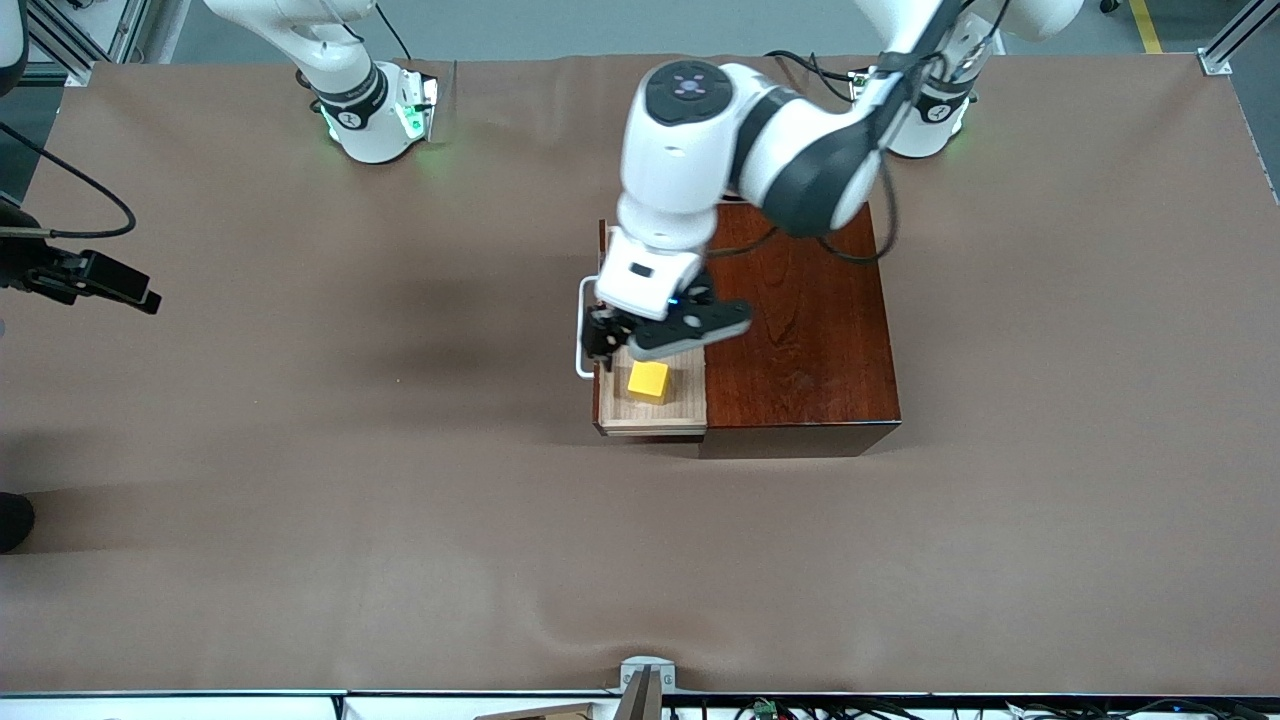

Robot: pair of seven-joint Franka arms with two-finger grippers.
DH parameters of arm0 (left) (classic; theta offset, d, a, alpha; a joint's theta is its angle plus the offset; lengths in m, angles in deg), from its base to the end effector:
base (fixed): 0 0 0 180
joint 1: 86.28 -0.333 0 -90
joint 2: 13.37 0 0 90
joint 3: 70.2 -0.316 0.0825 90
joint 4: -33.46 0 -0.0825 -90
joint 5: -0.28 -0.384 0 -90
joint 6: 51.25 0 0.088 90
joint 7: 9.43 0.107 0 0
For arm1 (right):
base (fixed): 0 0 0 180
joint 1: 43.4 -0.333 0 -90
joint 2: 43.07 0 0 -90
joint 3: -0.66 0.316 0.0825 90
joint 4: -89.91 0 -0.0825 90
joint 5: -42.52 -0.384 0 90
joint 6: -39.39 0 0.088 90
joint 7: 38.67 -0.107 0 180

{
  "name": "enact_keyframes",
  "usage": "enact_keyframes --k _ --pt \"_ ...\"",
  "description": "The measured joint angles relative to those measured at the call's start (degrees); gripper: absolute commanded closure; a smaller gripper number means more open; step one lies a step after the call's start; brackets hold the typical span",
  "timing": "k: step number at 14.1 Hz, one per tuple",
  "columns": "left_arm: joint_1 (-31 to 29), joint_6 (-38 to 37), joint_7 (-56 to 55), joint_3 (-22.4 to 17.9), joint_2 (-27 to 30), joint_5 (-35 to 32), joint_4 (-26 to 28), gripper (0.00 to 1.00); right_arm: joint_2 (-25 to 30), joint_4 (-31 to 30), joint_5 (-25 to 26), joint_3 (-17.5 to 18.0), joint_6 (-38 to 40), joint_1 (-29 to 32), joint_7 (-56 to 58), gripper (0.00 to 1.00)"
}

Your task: Open drawer, take yellow block, close drawer

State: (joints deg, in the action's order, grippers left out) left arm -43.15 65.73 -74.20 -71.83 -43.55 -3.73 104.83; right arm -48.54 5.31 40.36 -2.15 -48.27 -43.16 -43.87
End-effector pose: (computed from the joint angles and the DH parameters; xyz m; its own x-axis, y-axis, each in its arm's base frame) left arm 0.5506 -0.4887 0.4892 0.9059 0.3797 0.1877 0.3422 -0.9172 0.2041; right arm 0.5792 -0.0253 0.6112 0.9889 -0.1418 -0.0447 -0.1432 -0.9893 -0.0291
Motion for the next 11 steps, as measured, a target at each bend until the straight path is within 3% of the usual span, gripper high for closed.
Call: enact_keyframes --k 8,11 --pt "-11.6 -3.1 16.9 0.0 15.5 1.2 16.2 0.00 0.0 0.0 0.0 0.1 0.0 0.0 0.0 0.00" --pt "-17.8 -6.4 25.2 -0.1 20.5 1.2 19.8 0.00 -0.2 -0.1 -0.1 0.4 0.0 -0.6 0.0 0.00"
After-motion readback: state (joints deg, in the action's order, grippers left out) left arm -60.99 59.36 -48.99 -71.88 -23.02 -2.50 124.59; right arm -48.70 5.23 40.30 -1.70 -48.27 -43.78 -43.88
